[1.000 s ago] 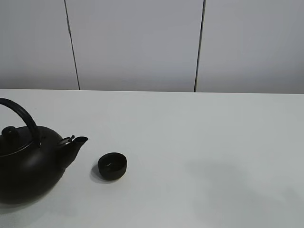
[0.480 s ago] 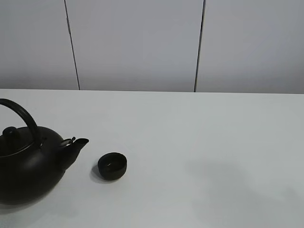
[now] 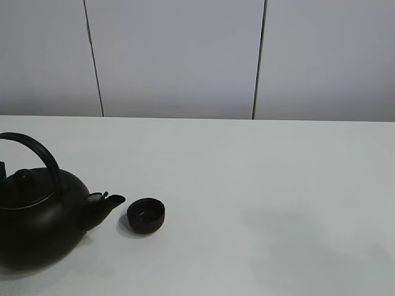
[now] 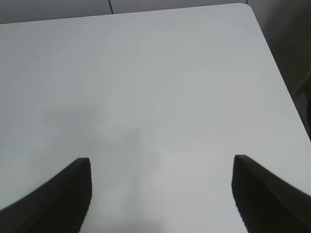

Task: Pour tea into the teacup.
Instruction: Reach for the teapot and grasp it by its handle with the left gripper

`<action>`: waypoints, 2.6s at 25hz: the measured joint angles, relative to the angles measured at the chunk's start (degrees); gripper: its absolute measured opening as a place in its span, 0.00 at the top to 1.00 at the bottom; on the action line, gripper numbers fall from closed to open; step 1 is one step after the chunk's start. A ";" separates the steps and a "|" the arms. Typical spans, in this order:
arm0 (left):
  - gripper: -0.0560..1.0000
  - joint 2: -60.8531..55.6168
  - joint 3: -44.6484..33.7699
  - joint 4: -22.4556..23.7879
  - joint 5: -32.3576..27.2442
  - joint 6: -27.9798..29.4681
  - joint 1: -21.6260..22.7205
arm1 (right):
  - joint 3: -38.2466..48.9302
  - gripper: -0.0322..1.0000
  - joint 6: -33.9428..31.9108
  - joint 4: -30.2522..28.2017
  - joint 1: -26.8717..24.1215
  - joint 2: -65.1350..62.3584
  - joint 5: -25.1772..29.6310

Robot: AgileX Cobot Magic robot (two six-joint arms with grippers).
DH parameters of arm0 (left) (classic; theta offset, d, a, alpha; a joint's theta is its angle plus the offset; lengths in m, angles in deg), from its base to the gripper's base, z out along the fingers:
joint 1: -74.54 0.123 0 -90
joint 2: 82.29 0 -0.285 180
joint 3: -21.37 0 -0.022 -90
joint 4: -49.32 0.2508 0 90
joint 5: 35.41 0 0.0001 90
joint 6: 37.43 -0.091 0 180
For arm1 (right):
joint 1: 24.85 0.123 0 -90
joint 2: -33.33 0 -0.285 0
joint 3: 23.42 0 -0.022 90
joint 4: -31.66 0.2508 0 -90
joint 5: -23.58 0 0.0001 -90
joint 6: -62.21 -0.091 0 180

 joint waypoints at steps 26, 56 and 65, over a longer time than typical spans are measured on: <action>0.69 0.05 3.65 3.52 -0.89 -10.17 0.00 | 0.00 0.44 0.00 0.00 0.00 0.00 0.05; 0.81 -3.33 5.99 3.83 -7.74 -11.21 0.08 | 0.00 0.44 0.00 0.00 0.00 0.00 -0.02; 0.81 -3.43 10.07 4.27 -8.49 -11.21 0.08 | 0.00 0.44 0.00 0.00 0.00 0.00 -0.02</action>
